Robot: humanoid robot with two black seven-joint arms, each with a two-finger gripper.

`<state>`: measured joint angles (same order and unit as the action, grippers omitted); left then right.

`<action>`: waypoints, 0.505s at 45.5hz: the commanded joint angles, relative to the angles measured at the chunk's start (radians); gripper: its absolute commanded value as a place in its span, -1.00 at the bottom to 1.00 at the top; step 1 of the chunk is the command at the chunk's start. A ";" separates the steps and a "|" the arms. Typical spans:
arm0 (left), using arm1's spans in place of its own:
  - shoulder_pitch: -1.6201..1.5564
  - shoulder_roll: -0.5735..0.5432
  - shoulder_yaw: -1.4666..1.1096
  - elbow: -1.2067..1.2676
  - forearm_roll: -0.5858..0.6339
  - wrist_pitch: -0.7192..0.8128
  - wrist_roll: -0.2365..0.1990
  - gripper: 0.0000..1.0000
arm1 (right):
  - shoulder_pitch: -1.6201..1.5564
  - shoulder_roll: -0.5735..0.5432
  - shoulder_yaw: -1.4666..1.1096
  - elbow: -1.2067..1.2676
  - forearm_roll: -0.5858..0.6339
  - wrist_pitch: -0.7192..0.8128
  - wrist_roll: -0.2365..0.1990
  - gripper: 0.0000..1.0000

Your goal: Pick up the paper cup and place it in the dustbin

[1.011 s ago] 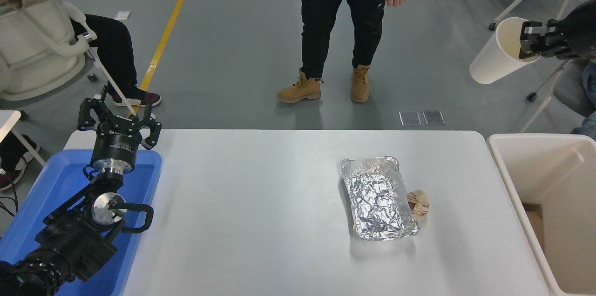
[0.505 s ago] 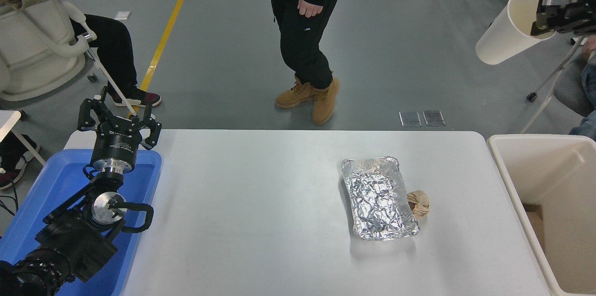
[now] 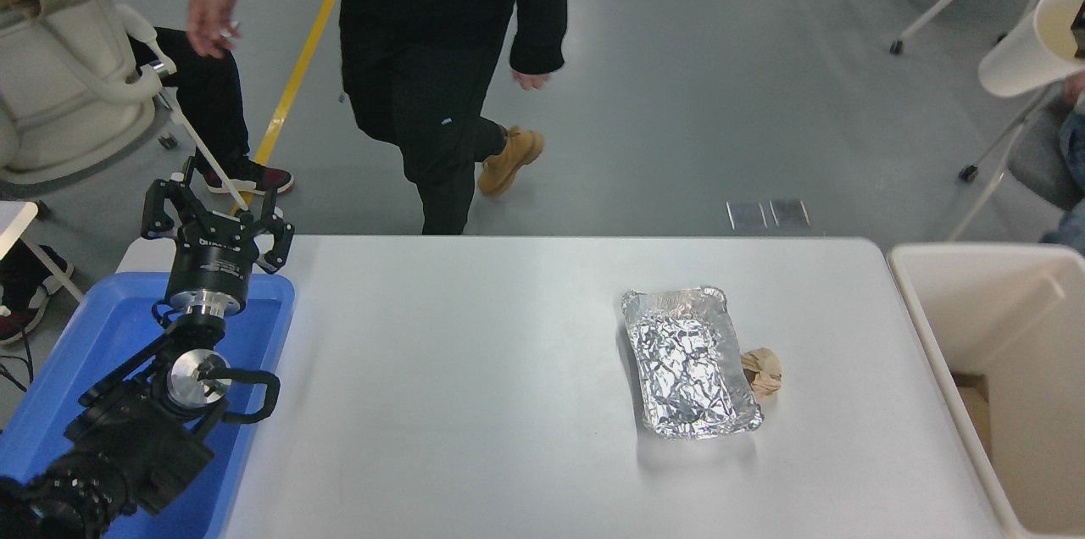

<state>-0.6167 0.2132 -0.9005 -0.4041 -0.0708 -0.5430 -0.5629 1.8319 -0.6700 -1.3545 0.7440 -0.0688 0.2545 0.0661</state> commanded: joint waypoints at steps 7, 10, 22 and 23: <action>0.000 0.000 0.000 0.001 0.000 0.000 0.000 0.98 | -0.592 -0.014 0.190 -0.386 0.179 -0.153 -0.012 -1.00; 0.000 0.000 0.000 -0.001 0.000 0.000 0.000 0.98 | -0.677 -0.010 0.251 -0.413 0.192 -0.185 -0.014 -1.00; 0.000 0.000 0.000 0.001 0.000 0.000 0.000 0.98 | -0.954 0.041 0.483 -0.526 0.193 -0.281 -0.031 -1.00; 0.000 0.000 0.000 0.001 0.000 0.000 0.000 0.98 | -0.976 0.047 0.500 -0.537 0.193 -0.287 -0.031 -1.00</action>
<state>-0.6167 0.2132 -0.9005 -0.4042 -0.0708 -0.5430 -0.5630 1.1246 -0.6659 -1.0464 0.3363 0.1014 0.0499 0.0459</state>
